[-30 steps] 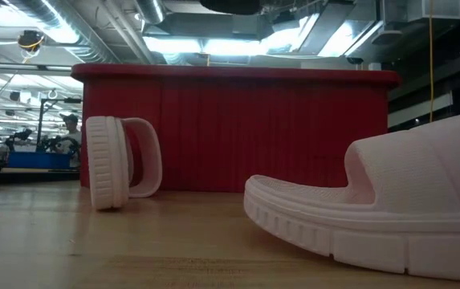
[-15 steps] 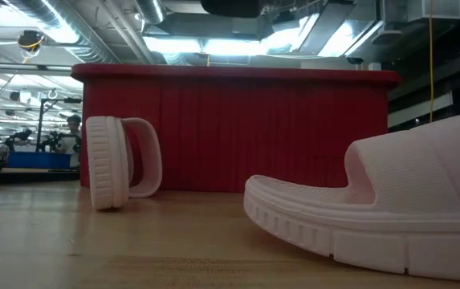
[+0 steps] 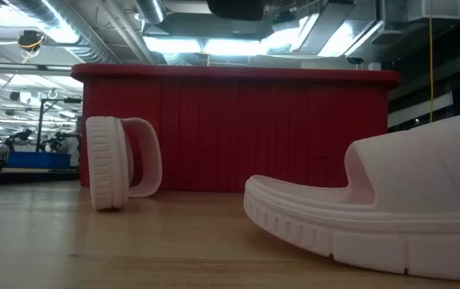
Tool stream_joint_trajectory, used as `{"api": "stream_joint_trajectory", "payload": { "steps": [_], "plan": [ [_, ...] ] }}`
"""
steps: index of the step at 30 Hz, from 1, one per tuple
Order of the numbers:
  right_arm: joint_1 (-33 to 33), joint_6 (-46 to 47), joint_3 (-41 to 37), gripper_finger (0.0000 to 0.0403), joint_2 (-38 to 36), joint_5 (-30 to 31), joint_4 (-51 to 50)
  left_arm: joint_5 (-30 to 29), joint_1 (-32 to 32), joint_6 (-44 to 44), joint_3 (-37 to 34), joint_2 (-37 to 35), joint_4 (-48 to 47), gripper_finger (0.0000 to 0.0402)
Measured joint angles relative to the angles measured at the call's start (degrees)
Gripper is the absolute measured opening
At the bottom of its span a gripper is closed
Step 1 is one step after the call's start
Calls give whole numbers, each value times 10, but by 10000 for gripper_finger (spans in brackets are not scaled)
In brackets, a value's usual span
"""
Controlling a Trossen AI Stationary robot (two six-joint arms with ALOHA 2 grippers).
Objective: Pick and place slides into bin
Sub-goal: Put the black slide into the red bin
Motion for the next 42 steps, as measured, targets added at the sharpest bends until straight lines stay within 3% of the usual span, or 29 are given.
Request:
{"api": "stream_joint_trajectory", "payload": {
  "steps": [13,17,22,30,42],
  "plan": [
    [-156,-44,0,17,0,-146,-14,-6,-9,-40,-1,-35,-72,87],
    [-222,-75,0,17,0,-212,-12,-39,-9,-38,-1,-36,-72,86],
    [-304,-89,0,17,0,-337,-11,-94,-8,-18,-1,-42,-78,88],
    [-387,-89,0,17,0,-435,-45,-112,-8,-64,-1,-62,-88,84],
    [-435,-89,-110,17,0,-472,21,-112,-8,-84,-7,-68,-99,83]
  ]
}}
